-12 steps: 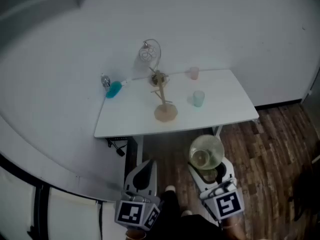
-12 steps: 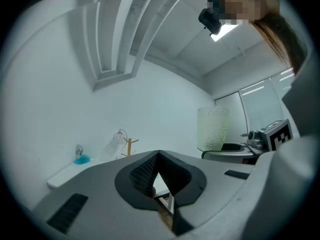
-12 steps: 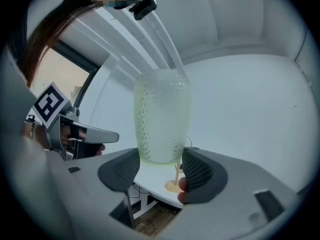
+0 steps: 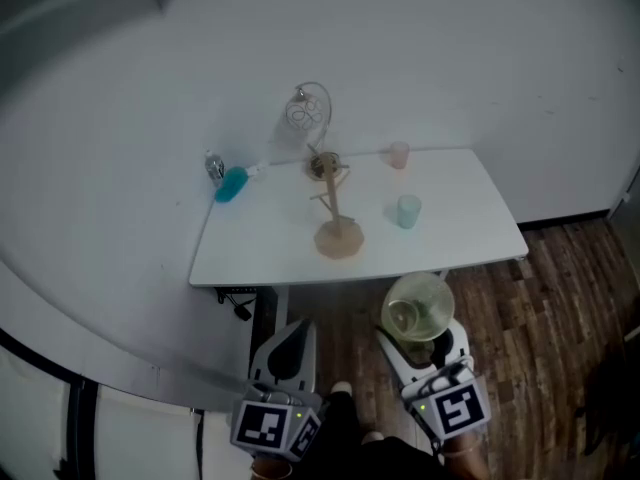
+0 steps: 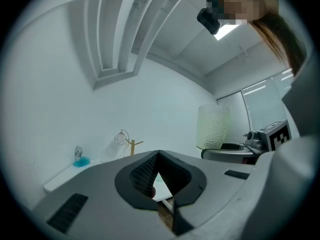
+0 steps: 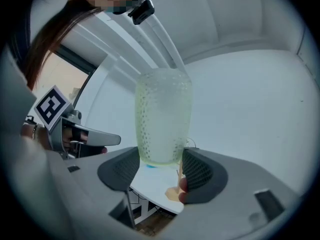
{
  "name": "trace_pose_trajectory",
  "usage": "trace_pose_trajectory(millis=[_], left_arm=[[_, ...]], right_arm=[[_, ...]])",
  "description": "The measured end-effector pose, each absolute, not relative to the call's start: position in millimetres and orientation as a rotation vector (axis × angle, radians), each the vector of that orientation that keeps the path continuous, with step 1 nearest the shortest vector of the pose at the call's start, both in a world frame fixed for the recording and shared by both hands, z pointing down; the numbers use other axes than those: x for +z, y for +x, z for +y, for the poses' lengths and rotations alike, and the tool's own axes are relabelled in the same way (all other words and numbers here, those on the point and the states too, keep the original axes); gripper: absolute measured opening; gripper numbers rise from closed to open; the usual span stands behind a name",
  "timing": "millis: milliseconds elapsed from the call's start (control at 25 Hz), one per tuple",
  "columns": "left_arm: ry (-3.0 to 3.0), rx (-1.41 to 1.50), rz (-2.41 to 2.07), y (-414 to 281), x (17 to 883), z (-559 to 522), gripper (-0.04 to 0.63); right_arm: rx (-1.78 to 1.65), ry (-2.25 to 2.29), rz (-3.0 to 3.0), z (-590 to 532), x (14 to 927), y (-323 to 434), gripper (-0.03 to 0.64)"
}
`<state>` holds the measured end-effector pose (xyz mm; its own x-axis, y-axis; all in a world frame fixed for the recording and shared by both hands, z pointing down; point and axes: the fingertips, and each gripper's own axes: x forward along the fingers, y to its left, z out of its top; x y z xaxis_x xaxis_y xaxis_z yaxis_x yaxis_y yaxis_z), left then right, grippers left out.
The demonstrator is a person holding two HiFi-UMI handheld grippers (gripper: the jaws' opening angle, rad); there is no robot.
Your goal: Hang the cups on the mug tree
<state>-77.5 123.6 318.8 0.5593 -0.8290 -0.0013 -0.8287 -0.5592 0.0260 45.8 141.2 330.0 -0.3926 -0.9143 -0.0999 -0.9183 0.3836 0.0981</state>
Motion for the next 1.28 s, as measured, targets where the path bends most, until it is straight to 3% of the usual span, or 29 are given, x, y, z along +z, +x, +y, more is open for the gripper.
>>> trace_pose_trajectory(millis=[1280], left_arm=[[2.755, -0.046, -1.426, -121.3, 326.5, -62.2, -0.002]], right_arm=[[0.128, -2.039, 2.518, -52.1, 346.3, 63.7, 0.272]])
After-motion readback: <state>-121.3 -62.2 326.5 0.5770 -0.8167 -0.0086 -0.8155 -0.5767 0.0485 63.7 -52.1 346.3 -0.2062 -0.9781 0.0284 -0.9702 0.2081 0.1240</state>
